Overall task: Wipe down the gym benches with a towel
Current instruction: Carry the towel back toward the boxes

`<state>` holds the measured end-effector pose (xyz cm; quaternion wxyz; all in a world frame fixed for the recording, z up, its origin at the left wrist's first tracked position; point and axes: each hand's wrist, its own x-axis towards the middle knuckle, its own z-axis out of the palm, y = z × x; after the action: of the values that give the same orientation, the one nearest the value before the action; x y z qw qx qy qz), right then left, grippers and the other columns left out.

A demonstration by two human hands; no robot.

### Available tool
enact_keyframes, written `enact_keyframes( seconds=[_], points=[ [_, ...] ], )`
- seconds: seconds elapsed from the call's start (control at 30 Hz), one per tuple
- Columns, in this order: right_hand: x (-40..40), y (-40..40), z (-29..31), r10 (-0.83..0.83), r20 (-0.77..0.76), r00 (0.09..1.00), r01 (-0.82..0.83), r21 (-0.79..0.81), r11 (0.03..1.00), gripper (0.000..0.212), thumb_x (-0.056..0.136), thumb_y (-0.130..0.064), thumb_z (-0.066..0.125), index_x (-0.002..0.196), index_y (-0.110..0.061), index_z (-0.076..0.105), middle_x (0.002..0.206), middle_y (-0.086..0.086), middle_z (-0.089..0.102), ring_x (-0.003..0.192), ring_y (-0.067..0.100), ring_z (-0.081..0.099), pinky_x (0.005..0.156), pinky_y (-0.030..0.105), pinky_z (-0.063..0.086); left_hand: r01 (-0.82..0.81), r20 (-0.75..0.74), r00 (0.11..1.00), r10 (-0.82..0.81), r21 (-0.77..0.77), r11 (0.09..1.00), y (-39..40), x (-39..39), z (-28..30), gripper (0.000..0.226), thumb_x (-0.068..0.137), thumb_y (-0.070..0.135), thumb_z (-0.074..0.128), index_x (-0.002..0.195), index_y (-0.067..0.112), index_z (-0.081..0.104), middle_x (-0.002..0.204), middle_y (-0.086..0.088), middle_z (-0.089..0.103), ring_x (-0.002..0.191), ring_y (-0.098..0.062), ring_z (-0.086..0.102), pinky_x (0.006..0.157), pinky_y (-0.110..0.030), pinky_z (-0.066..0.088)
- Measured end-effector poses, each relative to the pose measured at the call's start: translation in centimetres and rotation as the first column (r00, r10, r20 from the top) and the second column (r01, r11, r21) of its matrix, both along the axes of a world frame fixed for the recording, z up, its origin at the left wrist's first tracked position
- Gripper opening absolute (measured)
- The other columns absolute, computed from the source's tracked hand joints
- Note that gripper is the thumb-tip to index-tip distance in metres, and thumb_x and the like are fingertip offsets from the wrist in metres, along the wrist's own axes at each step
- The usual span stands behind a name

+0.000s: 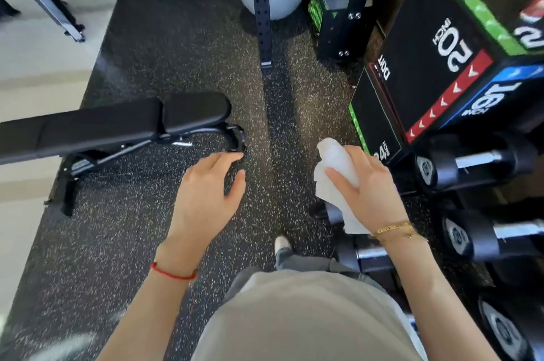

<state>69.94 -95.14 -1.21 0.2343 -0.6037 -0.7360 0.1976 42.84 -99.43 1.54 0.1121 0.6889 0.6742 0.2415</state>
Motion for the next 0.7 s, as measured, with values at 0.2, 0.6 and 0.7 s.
enact_keyframes(
  seconds=[0.2, 0.6, 0.7],
  points=[
    [-0.1, 10.7, 1.3, -0.066, 0.030, 0.997, 0.065, 0.034, 0.997, 0.056, 0.092, -0.056, 0.040, 0.126, -0.013, 0.054, 0.109, 0.007, 0.065, 0.093, 0.032, 0.057, 0.083, 0.050, 0.049, 0.043, -0.002, 0.999, -0.043, -0.001, 0.999, 12.6, -0.4, 0.1, 0.031, 0.096, 0.025, 0.058, 0.126, 0.017, 0.062, 0.117, -0.001, 0.067, 0.076, -0.024, 0.059, 0.083, -0.047, 0.053],
    [-1.4, 31.5, -0.6, -0.263, 0.018, 0.965, 0.263, -0.006, 0.965, 0.059, 0.092, -0.060, 0.038, 0.126, -0.015, 0.053, 0.109, 0.004, 0.065, 0.095, 0.029, 0.056, 0.085, 0.049, 0.048, 0.280, -0.013, 0.960, -0.280, 0.016, 0.960, 39.8, -0.7, -1.6, 0.031, 0.094, 0.027, 0.054, 0.122, 0.015, 0.064, 0.115, -0.002, 0.068, 0.100, -0.022, 0.064, 0.086, -0.041, 0.052],
    [-1.8, 37.3, -0.5, -0.338, 0.008, 0.941, 0.338, 0.022, 0.941, 0.057, 0.093, -0.059, 0.039, 0.125, -0.014, 0.053, 0.106, 0.004, 0.065, 0.093, 0.029, 0.057, 0.084, 0.048, 0.048, 0.349, -0.014, 0.937, -0.349, 0.015, 0.937, 47.4, -0.5, -1.2, 0.028, 0.095, 0.022, 0.058, 0.123, 0.017, 0.062, 0.116, -0.001, 0.066, 0.102, -0.022, 0.063, 0.089, -0.043, 0.052]
  ],
)
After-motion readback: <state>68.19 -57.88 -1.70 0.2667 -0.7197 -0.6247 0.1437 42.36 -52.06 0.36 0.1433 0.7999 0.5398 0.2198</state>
